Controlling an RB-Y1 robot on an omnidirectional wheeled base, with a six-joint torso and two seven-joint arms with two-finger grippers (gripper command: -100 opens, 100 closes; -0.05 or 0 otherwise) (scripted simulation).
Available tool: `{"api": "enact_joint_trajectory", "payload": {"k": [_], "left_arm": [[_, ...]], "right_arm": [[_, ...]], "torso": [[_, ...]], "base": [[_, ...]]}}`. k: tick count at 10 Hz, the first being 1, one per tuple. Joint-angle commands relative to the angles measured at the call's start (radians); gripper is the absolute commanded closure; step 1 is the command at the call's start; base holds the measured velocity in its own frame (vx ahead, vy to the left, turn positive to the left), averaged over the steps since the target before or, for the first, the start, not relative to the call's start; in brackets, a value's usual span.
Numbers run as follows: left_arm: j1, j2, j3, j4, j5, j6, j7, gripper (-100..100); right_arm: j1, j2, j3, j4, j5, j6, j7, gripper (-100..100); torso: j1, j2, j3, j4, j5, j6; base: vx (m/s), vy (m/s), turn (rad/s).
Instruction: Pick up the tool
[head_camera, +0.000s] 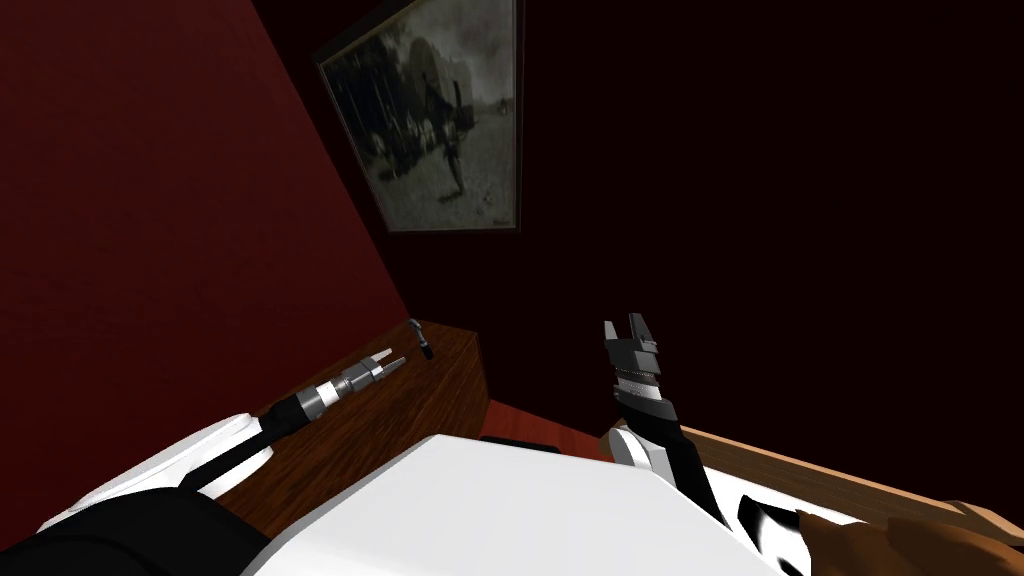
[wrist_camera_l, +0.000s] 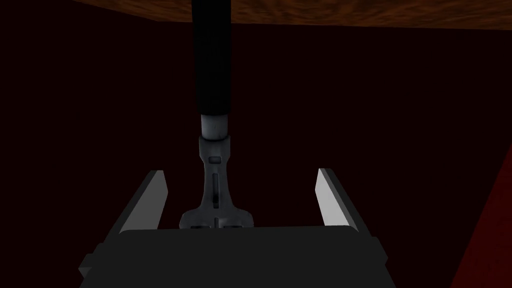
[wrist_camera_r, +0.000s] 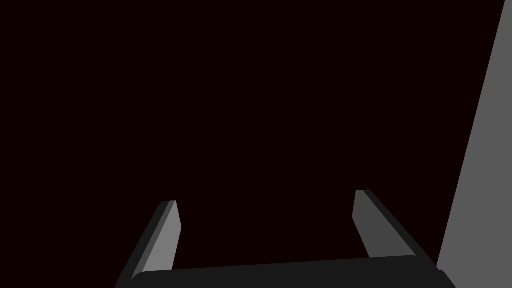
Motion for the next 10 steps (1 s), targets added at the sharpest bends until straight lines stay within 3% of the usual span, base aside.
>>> {"api": "enact_joint_trajectory", "payload": {"k": [1, 3, 5, 6, 7, 8, 9, 10], "left_arm": [[0.030, 0.020, 0.014, -0.008, -0.001, -0.001, 0.017, -100], [0.052, 0.062, 0.024, -0.012, -0.001, -0.006, 0.051, -100], [0.042, 0.099, 0.013, -0.037, -0.003, -0.016, 0.070, -100], [0.033, 0.110, 0.005, -0.054, -0.005, -0.027, 0.071, -100], [0.047, 0.096, 0.014, -0.048, -0.003, -0.022, 0.064, -100], [0.047, 0.097, 0.013, -0.051, -0.004, -0.024, 0.065, 0], [0.047, 0.097, 0.013, -0.051, -0.004, -0.024, 0.065, -100], [0.047, 0.097, 0.013, -0.051, -0.004, -0.024, 0.065, 100]], "right_arm": [[0.000, 0.000, 0.000, 0.000, 0.000, 0.000, 0.000, 0], [0.000, 0.000, 0.000, 0.000, 0.000, 0.000, 0.000, 0], [0.000, 0.000, 0.000, 0.000, 0.000, 0.000, 0.000, 0], [0.000, 0.000, 0.000, 0.000, 0.000, 0.000, 0.000, 0], [0.000, 0.000, 0.000, 0.000, 0.000, 0.000, 0.000, 0], [0.000, 0.000, 0.000, 0.000, 0.000, 0.000, 0.000, 0], [0.000, 0.000, 0.000, 0.000, 0.000, 0.000, 0.000, 0], [0.000, 0.000, 0.000, 0.000, 0.000, 0.000, 0.000, 0]], "torso": [[0.000, 0.000, 0.000, 0.000, 0.000, 0.000], [-0.002, -0.001, -0.001, 0.000, 0.000, 0.000], [-0.002, -0.006, -0.003, -0.001, -0.001, 0.001], [-0.001, -0.010, -0.006, -0.002, 0.000, 0.001], [-0.001, -0.011, -0.006, -0.002, 0.000, 0.001], [-0.001, -0.007, -0.004, -0.002, 0.000, 0.000], [-0.001, -0.004, -0.003, -0.001, 0.000, 0.000], [-0.001, -0.003, -0.002, -0.001, 0.000, 0.000]], "base": [[-0.020, 0.006, 0.024], [0.012, -0.019, 0.019], [0.100, -0.005, -0.020], [0.129, 0.007, -0.030], [0.050, 0.002, -0.008], [0.010, 0.000, 0.000], [0.005, 0.000, -0.001], [0.000, 0.000, 0.000]]}}
